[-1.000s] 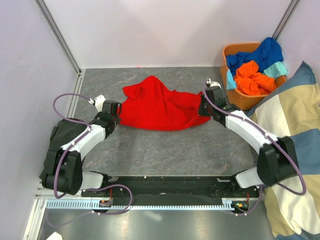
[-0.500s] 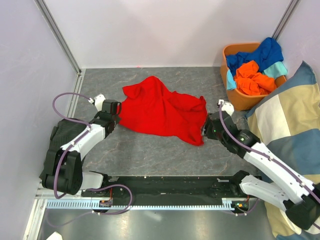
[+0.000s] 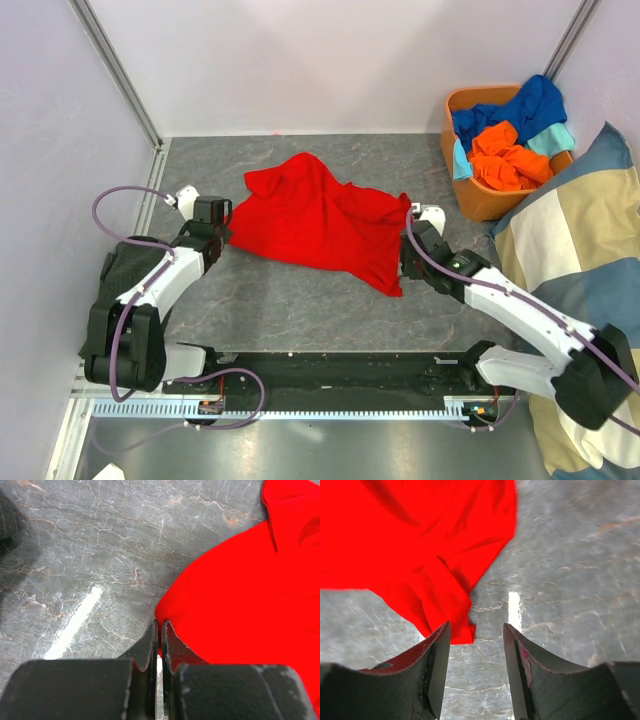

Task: Fold and stack the t-shirts
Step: Flatten out the tshirt

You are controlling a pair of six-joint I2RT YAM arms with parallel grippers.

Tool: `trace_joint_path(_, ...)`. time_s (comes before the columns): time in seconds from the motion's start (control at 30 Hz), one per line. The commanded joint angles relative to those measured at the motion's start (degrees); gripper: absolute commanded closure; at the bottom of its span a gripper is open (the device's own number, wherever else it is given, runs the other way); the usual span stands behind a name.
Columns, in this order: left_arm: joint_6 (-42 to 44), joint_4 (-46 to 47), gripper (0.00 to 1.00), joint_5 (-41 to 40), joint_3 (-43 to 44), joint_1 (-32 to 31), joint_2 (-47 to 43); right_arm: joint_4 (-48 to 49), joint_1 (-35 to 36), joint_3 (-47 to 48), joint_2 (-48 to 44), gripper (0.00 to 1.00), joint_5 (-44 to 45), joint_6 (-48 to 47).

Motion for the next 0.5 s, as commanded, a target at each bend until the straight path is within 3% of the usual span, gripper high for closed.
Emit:
trace_joint_path(0.0, 0.9, 0.4, 0.98, 0.0, 0.7, 0.2, -1.3, 8.4, 0.3, 0.5, 5.4, 0.46, -4.7, -10.1)
trace_joint_path(0.47, 0.7, 1.2, 0.98, 1.6, -0.4, 0.2, -1.0, 16.3, 0.3, 7.3, 21.1, 0.50, -18.9, -20.4)
